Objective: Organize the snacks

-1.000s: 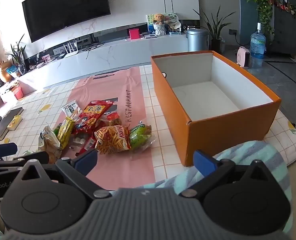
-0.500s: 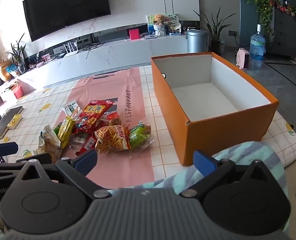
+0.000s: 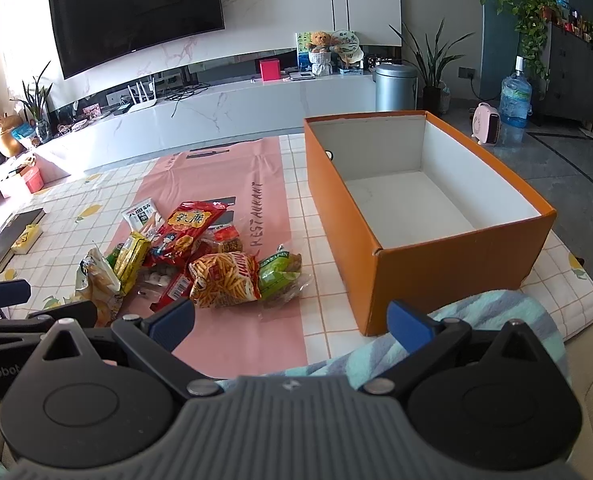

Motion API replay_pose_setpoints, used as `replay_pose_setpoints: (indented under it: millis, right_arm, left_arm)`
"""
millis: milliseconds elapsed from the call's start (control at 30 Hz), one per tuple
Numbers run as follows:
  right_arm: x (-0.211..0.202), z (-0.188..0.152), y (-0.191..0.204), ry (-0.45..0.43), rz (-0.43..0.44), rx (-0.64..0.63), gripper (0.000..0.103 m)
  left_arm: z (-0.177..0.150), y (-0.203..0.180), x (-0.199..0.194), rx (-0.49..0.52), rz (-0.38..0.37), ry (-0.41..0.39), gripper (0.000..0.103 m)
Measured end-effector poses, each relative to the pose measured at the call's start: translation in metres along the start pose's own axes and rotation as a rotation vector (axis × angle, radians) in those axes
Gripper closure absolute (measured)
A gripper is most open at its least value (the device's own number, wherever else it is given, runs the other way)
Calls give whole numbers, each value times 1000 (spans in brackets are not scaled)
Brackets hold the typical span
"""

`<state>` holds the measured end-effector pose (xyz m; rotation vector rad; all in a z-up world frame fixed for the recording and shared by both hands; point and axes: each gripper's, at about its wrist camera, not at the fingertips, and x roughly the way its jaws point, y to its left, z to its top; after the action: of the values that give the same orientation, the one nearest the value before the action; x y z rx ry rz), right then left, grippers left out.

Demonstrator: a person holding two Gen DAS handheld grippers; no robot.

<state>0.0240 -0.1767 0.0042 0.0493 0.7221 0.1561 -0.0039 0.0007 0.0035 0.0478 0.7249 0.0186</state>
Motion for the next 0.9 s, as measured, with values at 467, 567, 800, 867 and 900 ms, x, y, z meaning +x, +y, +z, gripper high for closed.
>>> replay_pose_setpoints:
  millis: [467,567,800,867,900]
  right_arm:
    - [2,-1,1,3,-2,-3,4]
    - [2,-1,1,4,-2,-3,4]
    - [2,-1,2,7,-4,-3,4]
    - [3,-3,2,8,-4,-1,4]
    - [4,-3,2,9,-4,-1,4]
  left_arm:
    - [-1,3,1,-9,3,2,9]
    - [-1,3,1,-8,3,2,9]
    - [-1,3,1,-8,3,3,9]
    - [-1,3,2,-8,4,4,9]
    - [-1,3,1,-8,4,4,9]
